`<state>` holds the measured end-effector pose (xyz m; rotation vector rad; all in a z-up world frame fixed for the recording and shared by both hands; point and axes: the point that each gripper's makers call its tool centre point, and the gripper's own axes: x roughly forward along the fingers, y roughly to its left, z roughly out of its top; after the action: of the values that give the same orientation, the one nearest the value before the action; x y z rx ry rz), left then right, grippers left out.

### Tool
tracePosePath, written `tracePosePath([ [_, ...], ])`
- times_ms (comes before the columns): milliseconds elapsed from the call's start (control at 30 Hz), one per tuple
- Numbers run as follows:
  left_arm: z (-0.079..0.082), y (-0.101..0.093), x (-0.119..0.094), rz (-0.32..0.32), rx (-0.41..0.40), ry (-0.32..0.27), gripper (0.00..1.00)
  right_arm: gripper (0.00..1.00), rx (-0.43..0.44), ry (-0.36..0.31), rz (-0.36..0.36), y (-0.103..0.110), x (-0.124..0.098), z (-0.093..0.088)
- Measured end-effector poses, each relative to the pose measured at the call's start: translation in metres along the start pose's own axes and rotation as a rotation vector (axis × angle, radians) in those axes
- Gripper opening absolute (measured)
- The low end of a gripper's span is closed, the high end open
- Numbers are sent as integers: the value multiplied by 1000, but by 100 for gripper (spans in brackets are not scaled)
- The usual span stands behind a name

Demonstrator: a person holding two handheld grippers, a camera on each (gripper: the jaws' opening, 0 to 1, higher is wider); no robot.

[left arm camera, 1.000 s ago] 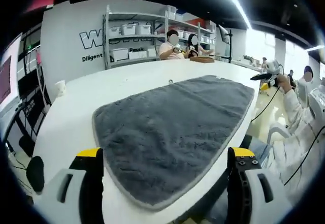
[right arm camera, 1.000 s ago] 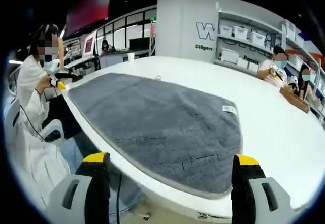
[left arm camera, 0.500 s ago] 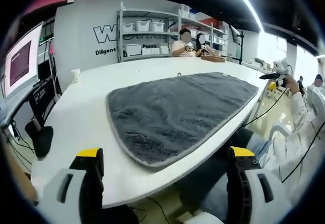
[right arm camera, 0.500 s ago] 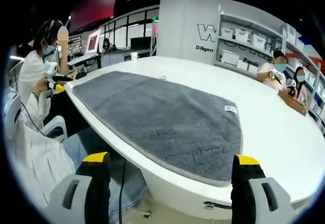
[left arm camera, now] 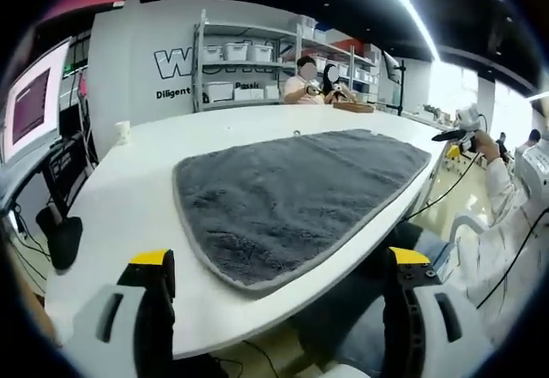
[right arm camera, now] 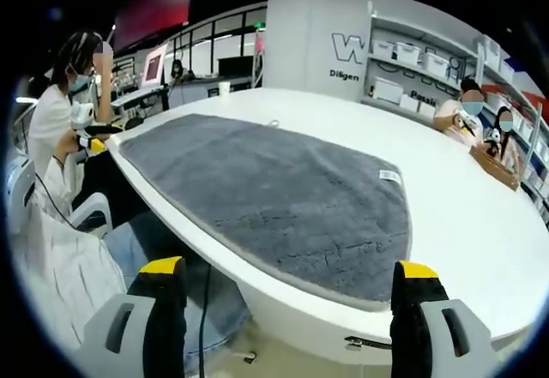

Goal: Open the folded towel by lifting each exposed corner and separating the folded layers until the towel lies flat within the target outline without major curled edges

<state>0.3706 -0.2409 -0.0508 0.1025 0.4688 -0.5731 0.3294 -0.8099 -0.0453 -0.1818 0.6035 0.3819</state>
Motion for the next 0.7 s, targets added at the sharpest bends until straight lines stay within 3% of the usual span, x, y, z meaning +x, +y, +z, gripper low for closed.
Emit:
tracePosePath([
  [467,21,-7,7,-45,3,-64,99,100,2,10,-3,-4,7,3],
  [700,36,-12,10,-89,-14,-129,99,100,4,-1,-7,-7,8,4],
])
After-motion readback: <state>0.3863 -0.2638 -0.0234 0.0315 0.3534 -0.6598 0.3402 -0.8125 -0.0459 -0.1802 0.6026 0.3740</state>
